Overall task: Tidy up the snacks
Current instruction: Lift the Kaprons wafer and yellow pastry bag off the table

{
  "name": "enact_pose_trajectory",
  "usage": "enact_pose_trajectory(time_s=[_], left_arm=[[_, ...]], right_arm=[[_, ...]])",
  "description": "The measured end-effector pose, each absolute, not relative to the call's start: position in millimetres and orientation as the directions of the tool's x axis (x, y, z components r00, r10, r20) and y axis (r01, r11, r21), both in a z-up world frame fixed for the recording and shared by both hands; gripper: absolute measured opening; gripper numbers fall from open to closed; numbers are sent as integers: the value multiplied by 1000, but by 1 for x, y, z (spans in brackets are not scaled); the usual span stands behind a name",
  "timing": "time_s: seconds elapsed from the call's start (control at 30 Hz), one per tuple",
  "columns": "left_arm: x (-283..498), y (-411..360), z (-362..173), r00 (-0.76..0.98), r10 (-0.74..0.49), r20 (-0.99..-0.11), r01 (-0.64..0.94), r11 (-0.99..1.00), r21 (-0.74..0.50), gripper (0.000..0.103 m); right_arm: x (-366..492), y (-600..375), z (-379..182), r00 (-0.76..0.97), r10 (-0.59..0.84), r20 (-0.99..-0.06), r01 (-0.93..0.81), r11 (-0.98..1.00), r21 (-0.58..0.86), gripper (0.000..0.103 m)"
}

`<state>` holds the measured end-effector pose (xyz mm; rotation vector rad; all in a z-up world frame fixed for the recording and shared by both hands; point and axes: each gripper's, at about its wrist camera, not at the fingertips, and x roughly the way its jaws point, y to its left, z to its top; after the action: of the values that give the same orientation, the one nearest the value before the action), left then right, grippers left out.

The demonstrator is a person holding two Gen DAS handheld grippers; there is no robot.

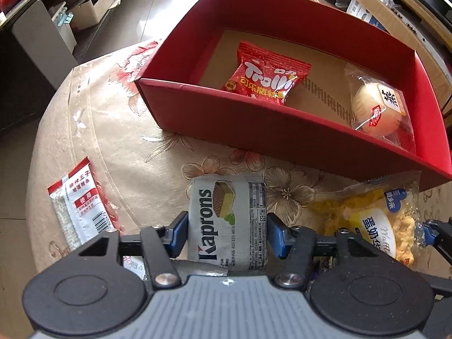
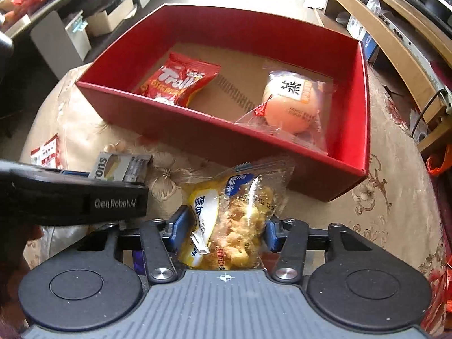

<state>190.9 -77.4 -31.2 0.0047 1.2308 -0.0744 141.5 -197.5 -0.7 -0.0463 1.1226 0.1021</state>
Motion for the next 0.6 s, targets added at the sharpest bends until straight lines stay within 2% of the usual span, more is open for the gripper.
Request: enact_pose_trajectory(time_s=[0.27,0.4,0.53,0.6], left_arm=[[190,-76,-32,344,-36,-938,48,999,-21,56],[189,-74,-32,346,-30,-938,44,999,-16,55],[189,-75,-31,337,-33,-941,50,999,-17,54],[187,-76,-30,335,-40,-942,58,998,-22,54]], right_arm=[[149,-189,-10,422,23,-906,-86,996,-14,68],[154,-197,-21,394,32,-918,-61,998,8,83],[149,-192,-16,411,29,-911,-101,995,-14,66],[148,-189,-14,415,29,-909,-110,994,-18,64]])
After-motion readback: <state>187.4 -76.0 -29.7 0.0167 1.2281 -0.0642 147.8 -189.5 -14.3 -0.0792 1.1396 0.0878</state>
